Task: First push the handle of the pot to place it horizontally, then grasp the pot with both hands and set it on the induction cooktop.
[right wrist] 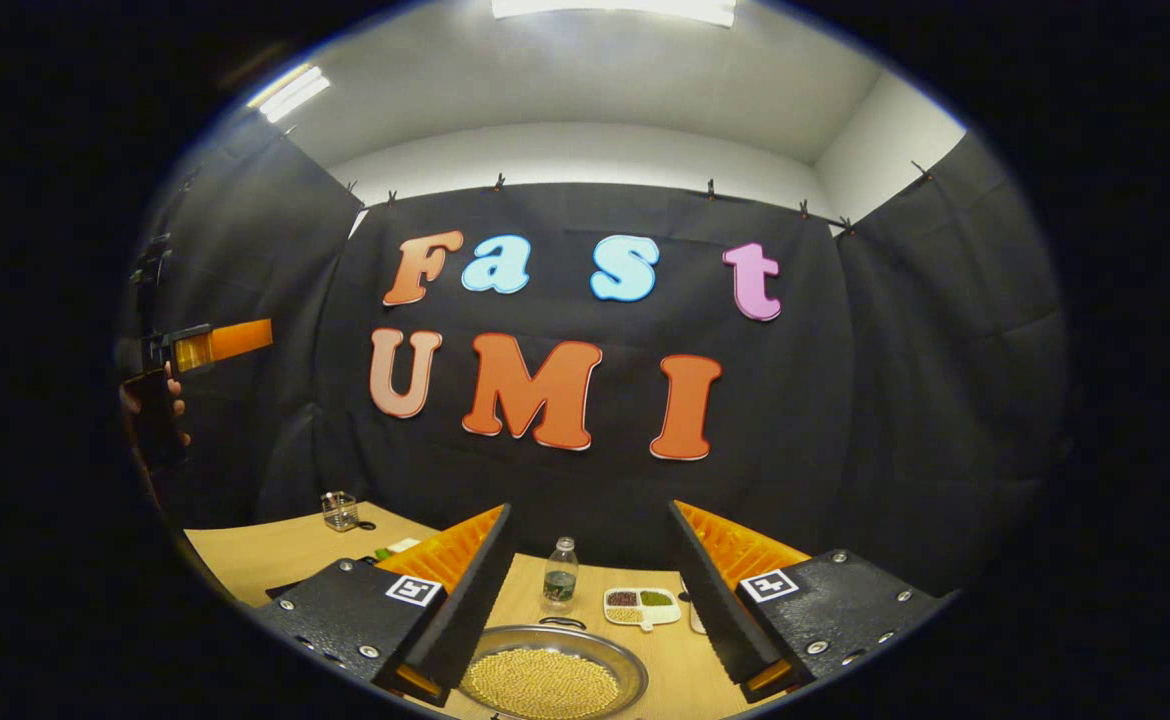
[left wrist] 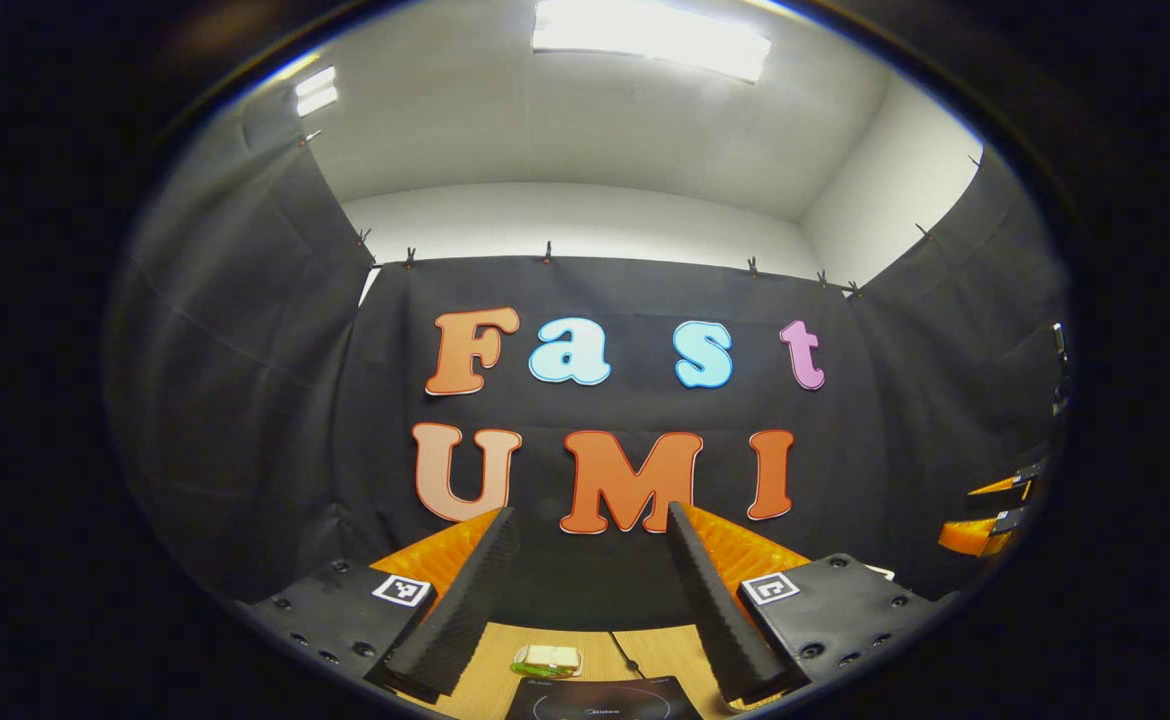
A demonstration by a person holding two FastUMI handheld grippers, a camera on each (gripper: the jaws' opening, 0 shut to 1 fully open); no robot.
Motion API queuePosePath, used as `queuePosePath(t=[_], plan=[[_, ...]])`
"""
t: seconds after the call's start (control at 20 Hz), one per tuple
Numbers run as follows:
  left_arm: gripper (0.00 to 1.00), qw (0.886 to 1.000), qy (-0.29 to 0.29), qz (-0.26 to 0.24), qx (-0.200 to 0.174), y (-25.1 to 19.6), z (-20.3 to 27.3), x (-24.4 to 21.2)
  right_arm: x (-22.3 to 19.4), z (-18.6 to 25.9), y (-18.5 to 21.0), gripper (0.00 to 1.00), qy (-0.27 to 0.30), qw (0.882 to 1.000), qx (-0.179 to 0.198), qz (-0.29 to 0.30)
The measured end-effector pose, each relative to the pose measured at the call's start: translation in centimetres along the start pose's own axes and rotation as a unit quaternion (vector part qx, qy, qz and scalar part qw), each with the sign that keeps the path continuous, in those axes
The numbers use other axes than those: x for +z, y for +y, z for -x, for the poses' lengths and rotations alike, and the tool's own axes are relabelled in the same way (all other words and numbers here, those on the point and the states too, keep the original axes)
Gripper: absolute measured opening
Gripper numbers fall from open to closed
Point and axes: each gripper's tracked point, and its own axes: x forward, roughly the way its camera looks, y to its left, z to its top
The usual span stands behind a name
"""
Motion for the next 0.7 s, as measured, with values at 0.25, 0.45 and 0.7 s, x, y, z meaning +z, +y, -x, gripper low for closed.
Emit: queuePosePath(t=[0.25,0.45,0.7], plan=[[0.97,1.0,0.007,0.002,0.004,0.7,-0.1,-0.8,-4.9,0.2,3.3,0.9,0.093,0.992,0.073,-0.042],[0.97,1.0,0.017,0.0,0.002,0.8,-0.3,-1.8,-10.1,0.9,5.8,0.73,0.19,0.973,0.113,-0.069],[0.97,0.999,0.042,-0.002,0.002,1.1,-0.6,-3.5,-15.9,2.0,8.1,0.38,0.3,0.937,0.143,-0.104]])
